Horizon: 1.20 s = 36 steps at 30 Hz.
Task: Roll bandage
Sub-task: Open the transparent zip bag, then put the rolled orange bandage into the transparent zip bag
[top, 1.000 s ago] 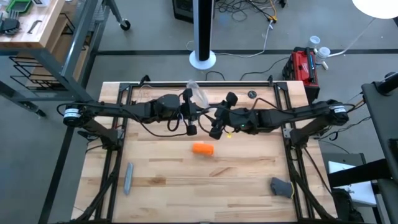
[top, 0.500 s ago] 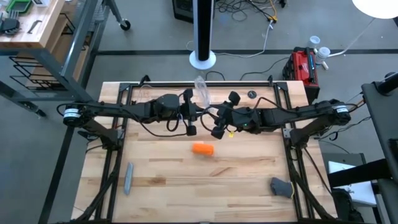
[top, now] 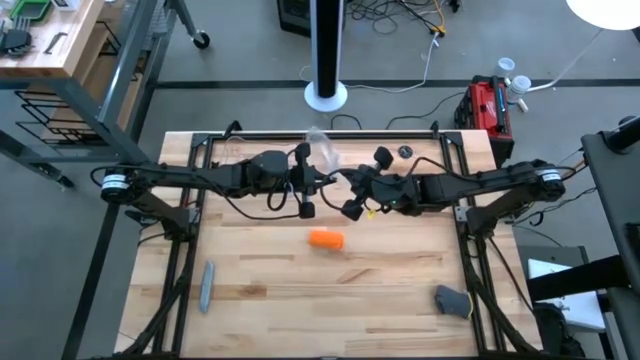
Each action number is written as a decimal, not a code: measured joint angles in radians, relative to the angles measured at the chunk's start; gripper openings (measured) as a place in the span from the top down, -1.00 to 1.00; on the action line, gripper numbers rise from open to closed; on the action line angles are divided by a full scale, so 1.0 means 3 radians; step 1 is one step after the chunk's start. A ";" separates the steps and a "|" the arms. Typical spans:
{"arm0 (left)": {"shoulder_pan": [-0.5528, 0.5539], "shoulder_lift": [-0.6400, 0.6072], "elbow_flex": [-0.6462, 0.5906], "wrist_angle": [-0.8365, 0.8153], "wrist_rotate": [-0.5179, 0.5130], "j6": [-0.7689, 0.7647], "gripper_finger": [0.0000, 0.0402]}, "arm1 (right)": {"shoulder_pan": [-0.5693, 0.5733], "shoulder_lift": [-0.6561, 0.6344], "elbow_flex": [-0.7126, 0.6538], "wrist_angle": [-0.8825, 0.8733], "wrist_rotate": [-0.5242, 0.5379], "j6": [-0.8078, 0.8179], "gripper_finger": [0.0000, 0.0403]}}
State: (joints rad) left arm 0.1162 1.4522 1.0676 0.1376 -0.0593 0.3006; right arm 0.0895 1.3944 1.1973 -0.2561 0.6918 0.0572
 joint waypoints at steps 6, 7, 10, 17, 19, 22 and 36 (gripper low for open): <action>-0.0004 -0.0081 0.0000 -0.0189 -0.0315 -0.0045 1.00 | 0.0000 -0.0124 0.0000 -0.0595 0.0299 0.0402 0.99; -0.0004 -0.0092 0.0000 -0.0256 -0.0437 -0.0045 1.00 | 0.0000 -0.0149 0.0000 -0.0672 0.0314 0.0468 0.99; 0.0000 -0.0121 0.0000 -0.0402 -0.0768 -0.0046 1.00 | 0.0000 -0.0215 0.0000 -0.0835 0.0311 0.0651 1.00; -0.0007 -0.0157 0.0000 -0.0434 -0.1127 -0.0074 1.00 | -0.0009 -0.0309 0.0014 -0.0861 -0.0045 0.0961 1.00; -0.0008 -0.0159 0.0000 -0.0434 -0.1126 -0.0086 1.00 | -0.0009 -0.0314 0.0015 -0.0855 -0.0059 0.1050 1.00; -0.0008 -0.0159 0.0000 -0.0436 -0.1039 -0.0123 1.00 | -0.0009 -0.0318 0.0015 -0.0834 -0.0063 0.1145 0.98; -0.0006 -0.0091 0.0606 -0.2076 -0.1518 -0.0586 1.00 | -0.0017 -0.0312 -0.0163 -0.0774 -0.0303 0.0504 0.23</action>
State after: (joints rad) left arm 0.1143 1.4248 1.2493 -0.4851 -0.5148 0.1249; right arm 0.0843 1.3008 1.1484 -0.4883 0.6009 0.2085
